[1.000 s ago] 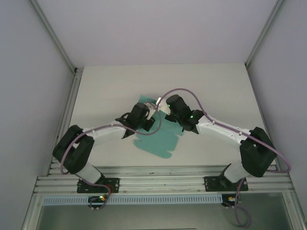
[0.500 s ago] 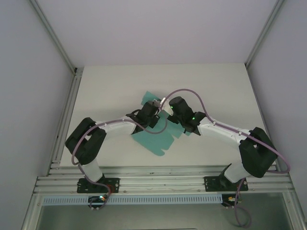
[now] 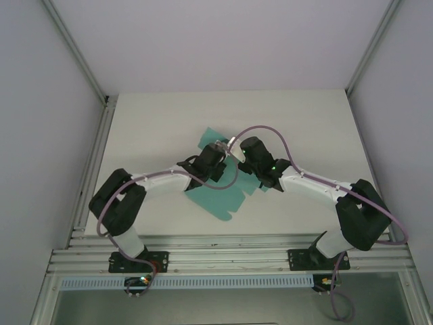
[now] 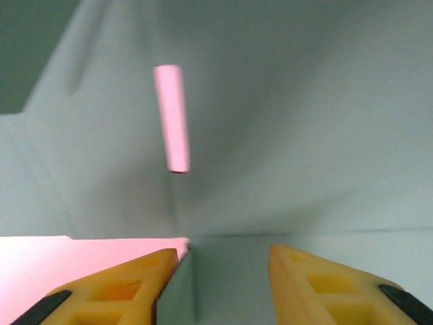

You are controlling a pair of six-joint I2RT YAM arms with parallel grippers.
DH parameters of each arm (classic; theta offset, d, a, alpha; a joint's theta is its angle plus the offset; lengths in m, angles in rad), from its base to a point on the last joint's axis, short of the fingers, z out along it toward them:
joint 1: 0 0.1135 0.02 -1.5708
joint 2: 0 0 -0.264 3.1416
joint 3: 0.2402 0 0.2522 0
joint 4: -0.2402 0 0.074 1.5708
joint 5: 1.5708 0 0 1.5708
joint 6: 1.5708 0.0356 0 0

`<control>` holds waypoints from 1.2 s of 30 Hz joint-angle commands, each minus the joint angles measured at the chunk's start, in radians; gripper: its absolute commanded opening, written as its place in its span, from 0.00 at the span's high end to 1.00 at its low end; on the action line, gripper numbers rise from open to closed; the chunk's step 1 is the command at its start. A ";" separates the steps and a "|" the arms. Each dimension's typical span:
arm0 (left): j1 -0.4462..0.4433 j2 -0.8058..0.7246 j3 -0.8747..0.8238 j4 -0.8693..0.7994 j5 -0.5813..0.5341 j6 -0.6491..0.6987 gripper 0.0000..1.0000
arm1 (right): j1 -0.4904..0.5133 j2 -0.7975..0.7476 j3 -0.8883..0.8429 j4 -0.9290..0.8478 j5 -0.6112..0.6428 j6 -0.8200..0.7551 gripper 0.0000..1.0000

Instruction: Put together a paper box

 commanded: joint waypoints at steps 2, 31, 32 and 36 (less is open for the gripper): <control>-0.016 -0.060 -0.033 0.001 0.073 -0.026 0.56 | 0.001 0.006 0.007 0.039 -0.025 -0.006 1.00; -0.015 0.086 -0.008 0.115 0.188 -0.139 0.67 | -0.012 -0.027 -0.032 0.055 -0.104 0.057 1.00; -0.013 0.091 -0.015 0.134 0.201 -0.142 0.67 | -0.013 -0.030 -0.035 0.056 -0.105 0.059 1.00; 0.005 0.110 -0.021 0.165 0.276 -0.161 0.59 | -0.012 -0.036 -0.036 0.054 -0.108 0.052 1.00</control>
